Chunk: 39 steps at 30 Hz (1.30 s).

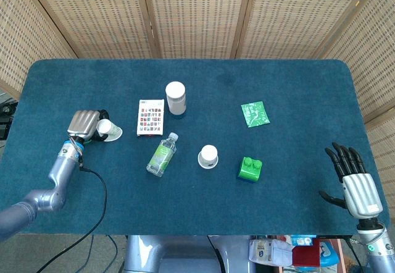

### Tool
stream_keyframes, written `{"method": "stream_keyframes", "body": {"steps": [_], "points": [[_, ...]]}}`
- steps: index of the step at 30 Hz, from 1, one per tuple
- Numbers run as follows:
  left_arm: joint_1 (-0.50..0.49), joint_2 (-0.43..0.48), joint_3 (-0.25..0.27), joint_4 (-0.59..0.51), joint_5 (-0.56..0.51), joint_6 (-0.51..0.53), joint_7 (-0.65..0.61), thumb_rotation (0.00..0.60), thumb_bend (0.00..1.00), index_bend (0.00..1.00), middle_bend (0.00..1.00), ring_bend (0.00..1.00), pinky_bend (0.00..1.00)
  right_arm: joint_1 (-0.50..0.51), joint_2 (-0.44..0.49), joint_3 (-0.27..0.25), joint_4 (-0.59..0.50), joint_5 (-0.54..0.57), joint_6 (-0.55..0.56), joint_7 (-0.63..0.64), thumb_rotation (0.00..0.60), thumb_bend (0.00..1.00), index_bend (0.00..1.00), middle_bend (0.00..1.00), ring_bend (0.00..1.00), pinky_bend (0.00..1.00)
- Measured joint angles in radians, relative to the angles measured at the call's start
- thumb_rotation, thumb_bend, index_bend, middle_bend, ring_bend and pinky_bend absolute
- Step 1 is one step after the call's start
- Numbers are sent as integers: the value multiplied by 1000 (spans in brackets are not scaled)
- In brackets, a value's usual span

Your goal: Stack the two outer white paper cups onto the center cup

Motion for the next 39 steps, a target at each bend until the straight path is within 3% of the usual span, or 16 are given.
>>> {"method": "stream_keyframes", "body": {"steps": [8, 14, 18, 26, 32, 39], "points": [[12, 31, -9, -46, 21, 44, -33, 600, 280, 408, 503, 519, 490, -7, 3, 6, -6, -7, -2, 2, 600, 0, 40, 0, 0, 0], [30, 119, -19, -177, 92, 127, -64, 600, 281, 408, 503, 519, 488, -12, 8, 11, -14, -9, -1, 5, 600, 0, 39, 0, 0, 0], [43, 219, -18, -346, 203, 196, -94, 600, 280, 408, 502, 519, 473, -14, 10, 14, -19, -10, -2, 3, 600, 0, 43, 0, 0, 0], [23, 325, 0, -565, 433, 254, -136, 600, 280, 408, 502, 520, 464, -15, 12, 14, -28, -17, -9, -8, 600, 0, 54, 0, 0, 0], [-65, 294, -18, -648, 450, 206, -63, 600, 280, 408, 497, 518, 459, -16, 15, 15, -31, -20, -12, -4, 600, 0, 54, 0, 0, 0], [-186, 150, -64, -650, 307, 115, 120, 600, 280, 408, 492, 518, 458, -21, 24, 22, -25, -11, -11, 24, 600, 0, 61, 2, 0, 0]]}}
